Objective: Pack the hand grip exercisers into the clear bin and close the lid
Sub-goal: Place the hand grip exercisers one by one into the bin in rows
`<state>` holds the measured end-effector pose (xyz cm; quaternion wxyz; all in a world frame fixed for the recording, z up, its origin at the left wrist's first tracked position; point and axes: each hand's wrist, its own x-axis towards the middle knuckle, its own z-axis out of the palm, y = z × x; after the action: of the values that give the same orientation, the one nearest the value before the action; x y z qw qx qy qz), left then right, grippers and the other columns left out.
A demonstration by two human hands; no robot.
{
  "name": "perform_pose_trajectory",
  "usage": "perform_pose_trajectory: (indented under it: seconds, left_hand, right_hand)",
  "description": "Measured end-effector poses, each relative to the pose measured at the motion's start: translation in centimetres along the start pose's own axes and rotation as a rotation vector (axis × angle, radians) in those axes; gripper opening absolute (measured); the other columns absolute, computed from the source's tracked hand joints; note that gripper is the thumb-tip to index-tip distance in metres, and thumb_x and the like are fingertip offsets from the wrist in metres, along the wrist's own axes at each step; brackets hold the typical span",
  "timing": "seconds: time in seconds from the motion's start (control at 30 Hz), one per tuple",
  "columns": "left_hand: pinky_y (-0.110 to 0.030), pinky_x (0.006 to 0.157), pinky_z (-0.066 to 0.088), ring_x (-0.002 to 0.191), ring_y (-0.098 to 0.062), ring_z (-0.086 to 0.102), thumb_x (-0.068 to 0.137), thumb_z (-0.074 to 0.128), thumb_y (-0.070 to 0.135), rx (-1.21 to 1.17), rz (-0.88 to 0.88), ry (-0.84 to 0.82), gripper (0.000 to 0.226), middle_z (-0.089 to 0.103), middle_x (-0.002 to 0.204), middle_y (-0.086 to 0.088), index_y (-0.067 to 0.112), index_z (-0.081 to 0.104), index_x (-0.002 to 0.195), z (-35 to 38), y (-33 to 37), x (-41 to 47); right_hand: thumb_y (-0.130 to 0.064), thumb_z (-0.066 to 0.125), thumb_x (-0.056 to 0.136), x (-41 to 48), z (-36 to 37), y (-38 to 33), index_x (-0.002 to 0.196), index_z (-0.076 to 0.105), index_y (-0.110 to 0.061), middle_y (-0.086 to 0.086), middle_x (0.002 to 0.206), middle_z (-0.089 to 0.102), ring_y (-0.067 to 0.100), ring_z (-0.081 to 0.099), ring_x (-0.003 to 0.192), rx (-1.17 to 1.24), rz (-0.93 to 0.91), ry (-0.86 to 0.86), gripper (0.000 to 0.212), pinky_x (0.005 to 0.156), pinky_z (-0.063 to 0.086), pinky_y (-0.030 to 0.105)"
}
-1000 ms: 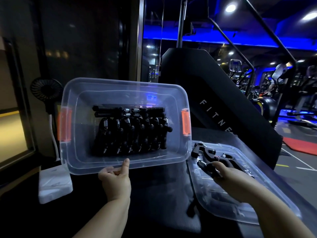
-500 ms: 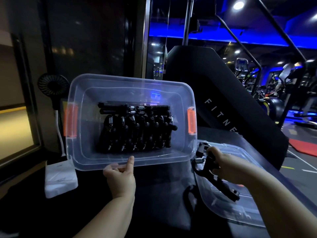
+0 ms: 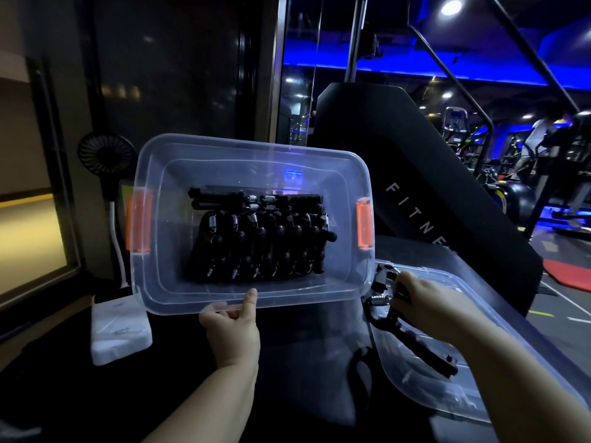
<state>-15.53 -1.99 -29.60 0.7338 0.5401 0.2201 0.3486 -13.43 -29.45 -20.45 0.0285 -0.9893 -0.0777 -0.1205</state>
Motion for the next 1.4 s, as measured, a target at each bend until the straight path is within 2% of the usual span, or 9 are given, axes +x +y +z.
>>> perform_pose_trajectory:
  seconds: [0.13, 0.3, 0.47, 0.57, 0.8, 1.0, 1.2, 1.33, 1.4]
  left_hand:
    - [-0.037, 0.072, 0.051, 0.073, -0.022, 0.058, 0.083, 0.072, 0.030, 0.003, -0.007, -0.008, 0.047, 0.059, 0.084, -0.006, 0.013, 0.035, 0.106, 0.0, 0.0, 0.1]
    - [-0.021, 0.058, 0.039, 0.071, -0.012, 0.055, 0.083, 0.071, 0.031, 0.008, -0.022, 0.009, 0.046, 0.058, 0.092, -0.010, 0.014, 0.034, 0.105, 0.0, 0.0, 0.0]
    - [-0.019, 0.057, 0.037, 0.072, -0.012, 0.055, 0.083, 0.071, 0.031, 0.014, -0.044, -0.008, 0.047, 0.060, 0.102, -0.017, 0.014, 0.034, 0.106, 0.0, 0.3, -0.2]
    - [-0.021, 0.057, 0.040, 0.072, -0.015, 0.056, 0.084, 0.071, 0.031, 0.016, -0.049, -0.016, 0.047, 0.061, 0.105, -0.020, 0.013, 0.034, 0.106, -0.1, 0.5, -0.2]
    - [-0.027, 0.065, 0.048, 0.077, -0.024, 0.060, 0.084, 0.071, 0.027, 0.012, -0.018, -0.071, 0.048, 0.060, 0.105, -0.024, 0.010, 0.033, 0.109, -0.5, 0.8, -0.6]
    - [-0.042, 0.076, 0.055, 0.084, -0.031, 0.064, 0.082, 0.074, 0.027, -0.015, -0.092, -0.056, 0.049, 0.061, 0.101, -0.018, 0.014, 0.034, 0.107, -0.7, 1.1, -0.6]
    - [-0.038, 0.070, 0.056, 0.080, -0.026, 0.063, 0.080, 0.075, 0.030, -0.002, -0.086, -0.043, 0.051, 0.060, 0.099, -0.014, 0.011, 0.037, 0.108, -0.7, 1.0, -0.6]
    - [-0.042, 0.076, 0.056, 0.083, -0.030, 0.062, 0.080, 0.075, 0.025, -0.027, -0.114, -0.033, 0.053, 0.059, 0.099, -0.018, 0.012, 0.033, 0.110, -0.5, 1.0, -0.5]
    - [-0.032, 0.069, 0.055, 0.080, -0.028, 0.057, 0.080, 0.075, 0.014, -0.073, -0.115, -0.015, 0.051, 0.056, 0.098, -0.020, 0.011, 0.033, 0.108, -0.3, 0.9, -0.4]
  right_hand:
    - [-0.041, 0.046, 0.094, -0.8, -1.2, 0.6, 0.092, 0.041, -0.026, -0.003, 0.088, 0.059, 0.022, 0.056, 0.079, 0.008, -0.051, -0.047, 0.015, 0.071, 0.049, 0.037]
    - [-0.043, 0.055, 0.091, -1.6, -3.9, 0.1, 0.095, 0.045, -0.030, -0.006, 0.076, 0.058, 0.009, 0.053, 0.062, 0.182, -0.151, 0.047, 0.016, 0.058, 0.045, 0.030]
    - [-0.042, 0.056, 0.089, -0.6, -5.6, -2.3, 0.108, 0.046, -0.039, -0.015, 0.077, 0.061, 0.007, 0.060, 0.066, 0.233, -0.259, 0.100, 0.021, 0.064, 0.049, 0.027]
    - [-0.041, 0.060, 0.087, 0.5, -6.1, -4.0, 0.109, 0.052, -0.038, -0.019, 0.075, 0.060, 0.001, 0.056, 0.065, 0.265, -0.307, 0.184, 0.023, 0.060, 0.042, 0.019]
    - [-0.037, 0.065, 0.086, 3.1, -6.3, -7.7, 0.108, 0.059, -0.030, -0.009, 0.091, 0.059, 0.010, 0.049, 0.078, 0.274, -0.433, 0.341, 0.023, 0.066, 0.038, 0.028]
    - [-0.038, 0.068, 0.083, 5.6, -6.1, -10.4, 0.105, 0.063, -0.036, -0.003, 0.083, 0.057, 0.014, 0.050, 0.080, 0.259, -0.473, 0.431, 0.023, 0.069, 0.043, 0.032]
    - [-0.041, 0.065, 0.085, 9.2, -5.9, -12.2, 0.106, 0.061, -0.042, -0.006, 0.087, 0.059, 0.014, 0.055, 0.091, 0.210, -0.487, 0.507, 0.022, 0.070, 0.041, 0.029]
    - [-0.032, 0.068, 0.085, 11.9, -5.8, -13.7, 0.107, 0.067, -0.034, -0.001, 0.084, 0.062, 0.020, 0.056, 0.099, 0.204, -0.513, 0.535, 0.022, 0.075, 0.042, 0.028]
    - [-0.030, 0.067, 0.085, 13.1, -5.7, -14.4, 0.110, 0.068, -0.030, 0.003, 0.086, 0.064, 0.023, 0.055, 0.103, 0.173, -0.521, 0.531, 0.025, 0.079, 0.046, 0.033]
